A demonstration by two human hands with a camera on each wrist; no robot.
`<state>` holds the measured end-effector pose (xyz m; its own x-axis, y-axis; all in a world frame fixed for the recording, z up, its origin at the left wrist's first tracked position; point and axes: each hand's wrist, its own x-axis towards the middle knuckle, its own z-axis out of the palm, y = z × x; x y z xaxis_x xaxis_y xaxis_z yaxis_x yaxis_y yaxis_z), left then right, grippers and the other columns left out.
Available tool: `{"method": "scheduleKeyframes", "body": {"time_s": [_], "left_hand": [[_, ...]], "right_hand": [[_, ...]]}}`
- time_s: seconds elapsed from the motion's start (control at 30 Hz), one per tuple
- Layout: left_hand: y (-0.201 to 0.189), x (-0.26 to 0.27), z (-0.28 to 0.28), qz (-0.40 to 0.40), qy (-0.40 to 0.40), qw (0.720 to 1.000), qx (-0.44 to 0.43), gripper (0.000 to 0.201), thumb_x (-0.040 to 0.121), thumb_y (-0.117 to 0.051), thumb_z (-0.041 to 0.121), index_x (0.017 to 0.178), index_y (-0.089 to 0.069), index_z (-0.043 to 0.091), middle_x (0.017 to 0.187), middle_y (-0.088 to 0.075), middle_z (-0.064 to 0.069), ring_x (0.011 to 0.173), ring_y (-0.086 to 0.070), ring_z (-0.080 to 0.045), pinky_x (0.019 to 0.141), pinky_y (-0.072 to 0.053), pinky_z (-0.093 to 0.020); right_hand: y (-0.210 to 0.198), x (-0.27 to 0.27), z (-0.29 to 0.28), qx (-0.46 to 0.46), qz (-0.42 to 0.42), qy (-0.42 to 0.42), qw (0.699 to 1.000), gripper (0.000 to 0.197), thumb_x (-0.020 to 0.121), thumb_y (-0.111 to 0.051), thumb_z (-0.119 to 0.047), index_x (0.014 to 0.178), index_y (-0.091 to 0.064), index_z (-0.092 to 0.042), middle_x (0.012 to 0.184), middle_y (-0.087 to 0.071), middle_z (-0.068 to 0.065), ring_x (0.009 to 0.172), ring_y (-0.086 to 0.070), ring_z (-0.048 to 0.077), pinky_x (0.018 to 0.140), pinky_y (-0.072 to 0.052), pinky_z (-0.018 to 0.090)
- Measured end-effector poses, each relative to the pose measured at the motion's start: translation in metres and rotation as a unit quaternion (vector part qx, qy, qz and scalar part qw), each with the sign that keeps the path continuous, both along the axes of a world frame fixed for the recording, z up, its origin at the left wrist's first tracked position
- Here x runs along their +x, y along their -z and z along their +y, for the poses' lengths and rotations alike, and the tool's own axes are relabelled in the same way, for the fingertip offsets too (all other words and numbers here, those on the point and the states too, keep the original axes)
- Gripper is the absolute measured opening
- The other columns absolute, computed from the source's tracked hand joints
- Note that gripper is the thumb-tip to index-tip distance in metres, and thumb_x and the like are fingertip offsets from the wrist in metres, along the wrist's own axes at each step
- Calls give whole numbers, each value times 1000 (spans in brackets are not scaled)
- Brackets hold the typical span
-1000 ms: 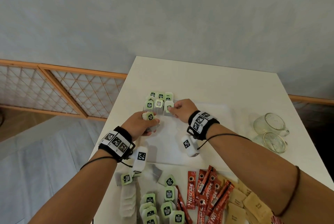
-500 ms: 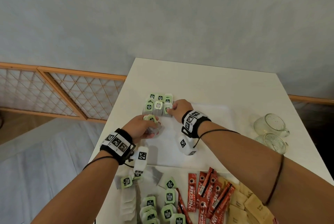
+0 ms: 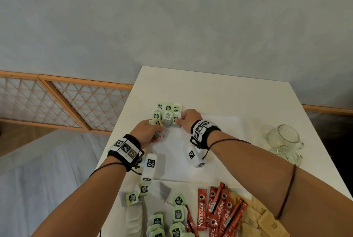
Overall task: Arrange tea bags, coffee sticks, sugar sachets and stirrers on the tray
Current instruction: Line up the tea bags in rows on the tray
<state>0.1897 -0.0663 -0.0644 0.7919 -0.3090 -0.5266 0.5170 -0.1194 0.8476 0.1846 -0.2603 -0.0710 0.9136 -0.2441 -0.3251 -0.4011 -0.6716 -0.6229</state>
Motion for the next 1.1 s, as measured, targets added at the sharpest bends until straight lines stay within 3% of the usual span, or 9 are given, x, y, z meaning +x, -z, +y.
{"method": "scheduleKeyframes", "body": {"time_s": [0.13,0.27,0.33,0.43,0.5,0.63,0.73,1.0,1.1], "left_hand": [[-2,2,2,-8,6,1000,1,18,87,-62,-6,103,-62,3,80,-61,-16,65,-61,-22,47,-52,-23],[-2,-2,7,-10,11,1000,-7,15,88,-63,-5,100,-62,4,83,-64,-16,64,-64,-20,49,-53,-23],[-1,-5,9,-8,14,1000,-11,15,88,-64,-4,99,-64,5,85,-66,-14,66,-65,-20,50,-53,-23],[2,-9,12,-2,12,1000,-13,16,88,-65,-4,101,-64,6,91,-66,-16,72,-64,-22,49,-53,-23],[2,-11,12,2,9,1000,-13,17,87,-65,-4,101,-64,6,94,-65,-17,74,-63,-22,50,-53,-23],[-1,-13,12,2,18,1000,-20,19,87,-65,-5,101,-64,7,97,-65,-18,77,-63,-23,51,-54,-23],[-5,-15,14,3,30,999,-28,22,86,-62,-8,102,-64,6,99,-66,-16,79,-63,-22,53,-55,-23],[-11,-20,26,-10,61,997,-52,26,85,-67,-12,103,-63,7,93,-70,-13,80,-69,-24,59,-58,-25],[-13,-23,28,-33,78,996,-35,23,87,-69,-6,102,-64,10,84,-70,-9,75,-70,-21,57,-56,-24]], "right_hand": [[-1,-2,-2,3,-9,10,1000,27,90,-75,-37,91,-68,-10,96,-73,11,91,-69,30,80,-54,37],[1,-8,-4,14,-21,43,999,49,89,-74,-42,122,-54,-12,105,-55,-1,98,-57,23,81,-44,30],[3,-9,-5,9,-31,48,998,44,90,-73,-42,119,-52,-16,103,-53,-3,94,-55,21,79,-43,30],[2,-11,-3,17,-32,6,999,12,92,-70,-29,98,-61,-23,92,-59,-5,87,-60,21,69,-47,27],[0,-13,2,19,-22,-32,999,4,93,-67,-22,95,-66,-26,94,-61,-5,87,-61,19,69,-45,24],[-3,-12,12,15,-19,-64,998,19,95,-62,-21,112,-72,-23,108,-59,-4,91,-59,17,77,-44,23],[-4,-11,16,25,-26,-58,998,20,96,-62,-21,113,-71,-22,116,-63,-1,91,-61,19,77,-46,24],[-10,-22,18,45,-57,-79,994,19,97,-61,-37,104,-66,-20,103,-65,-3,91,-62,19,73,-47,29],[-19,-37,23,129,-45,-141,981,28,103,-51,-40,101,-67,-17,92,-63,-2,71,-62,15,64,-46,27]]}}
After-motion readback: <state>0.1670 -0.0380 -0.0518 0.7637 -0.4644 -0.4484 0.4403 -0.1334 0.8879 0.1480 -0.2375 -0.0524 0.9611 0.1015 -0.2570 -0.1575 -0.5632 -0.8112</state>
